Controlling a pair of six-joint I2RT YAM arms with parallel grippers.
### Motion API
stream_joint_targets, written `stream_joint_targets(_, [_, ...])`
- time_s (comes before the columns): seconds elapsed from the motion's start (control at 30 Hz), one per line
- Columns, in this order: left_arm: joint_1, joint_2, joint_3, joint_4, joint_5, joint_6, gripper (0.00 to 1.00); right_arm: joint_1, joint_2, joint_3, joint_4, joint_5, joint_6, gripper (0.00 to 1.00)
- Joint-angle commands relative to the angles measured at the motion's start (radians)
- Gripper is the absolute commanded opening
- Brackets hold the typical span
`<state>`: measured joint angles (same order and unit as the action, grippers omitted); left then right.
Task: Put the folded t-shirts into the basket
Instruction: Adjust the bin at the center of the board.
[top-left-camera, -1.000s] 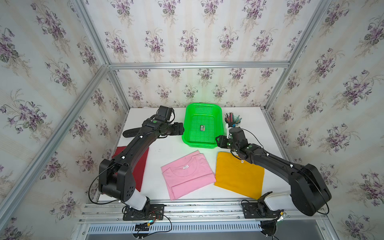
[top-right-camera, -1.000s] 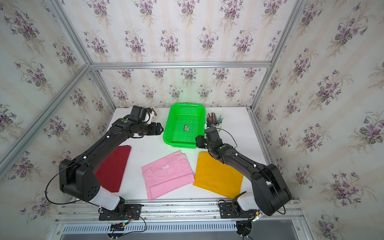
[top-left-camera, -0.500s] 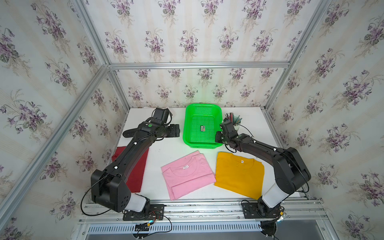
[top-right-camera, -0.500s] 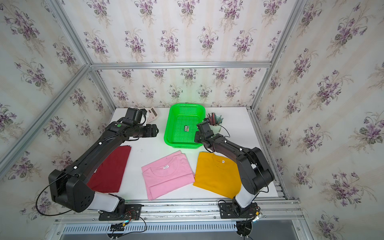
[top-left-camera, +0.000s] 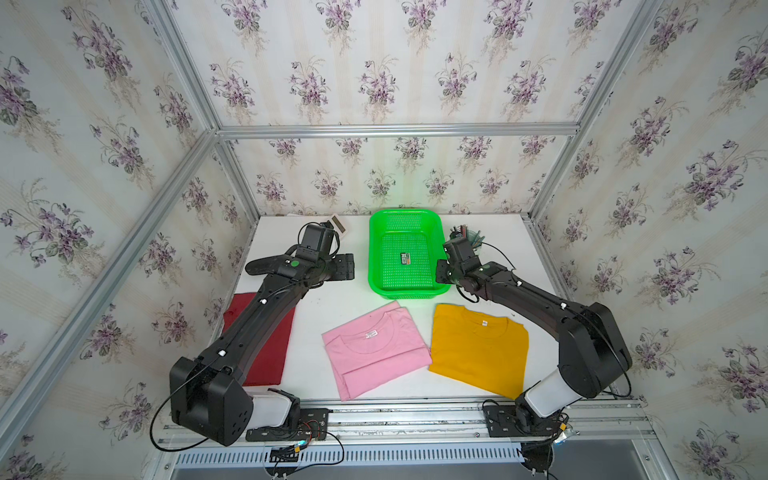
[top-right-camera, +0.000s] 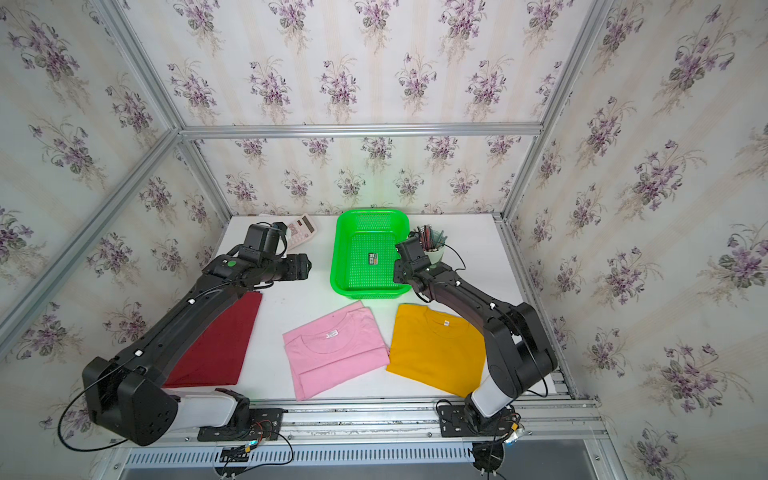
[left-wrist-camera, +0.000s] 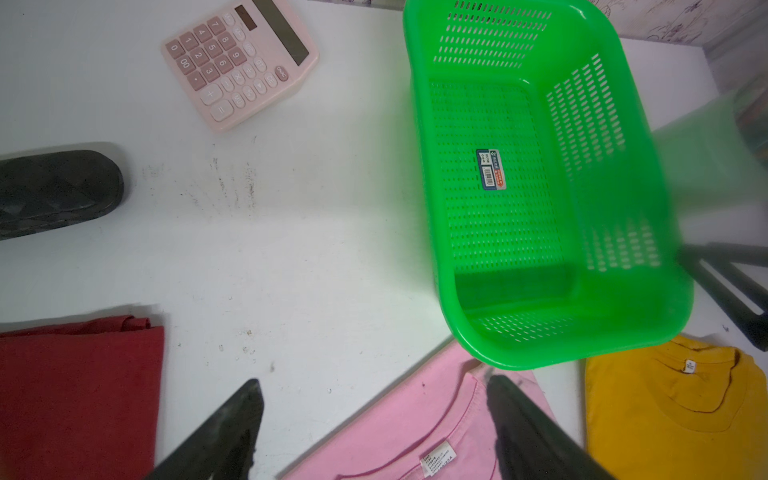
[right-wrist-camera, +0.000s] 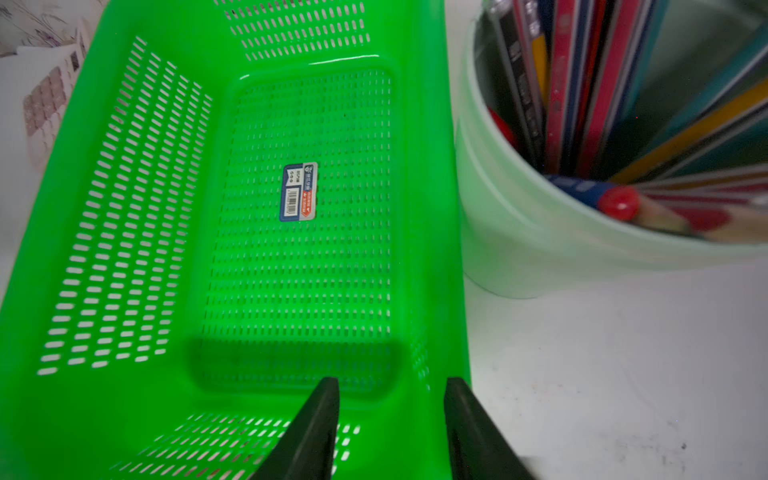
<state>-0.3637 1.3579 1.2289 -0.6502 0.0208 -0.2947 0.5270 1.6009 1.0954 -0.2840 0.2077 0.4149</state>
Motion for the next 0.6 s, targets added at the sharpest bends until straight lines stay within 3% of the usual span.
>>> stream_joint_targets(0.0, [-0.006, -0.001, -0.006, 0.041, -0.005, -0.002, 0.86, -0.002, 0.024, 0.005, -0.030, 0.036, -0.025, 0.47])
stream_joint_targets(0.1, [-0.007, -0.005, -0.011, 0.044, -0.009, -0.006, 0.86, -0.004, 0.055, 0.016, -0.028, 0.057, -0.030, 0.48])
stream_joint_targets(0.33, [-0.009, -0.010, -0.018, 0.041, -0.017, -0.017, 0.86, -0.008, 0.138, 0.049, -0.001, -0.028, -0.081, 0.42])
stream_joint_targets(0.57, [-0.009, -0.047, -0.052, 0.073, -0.063, -0.020, 0.86, -0.007, 0.135, 0.041, 0.024, -0.070, -0.242, 0.26])
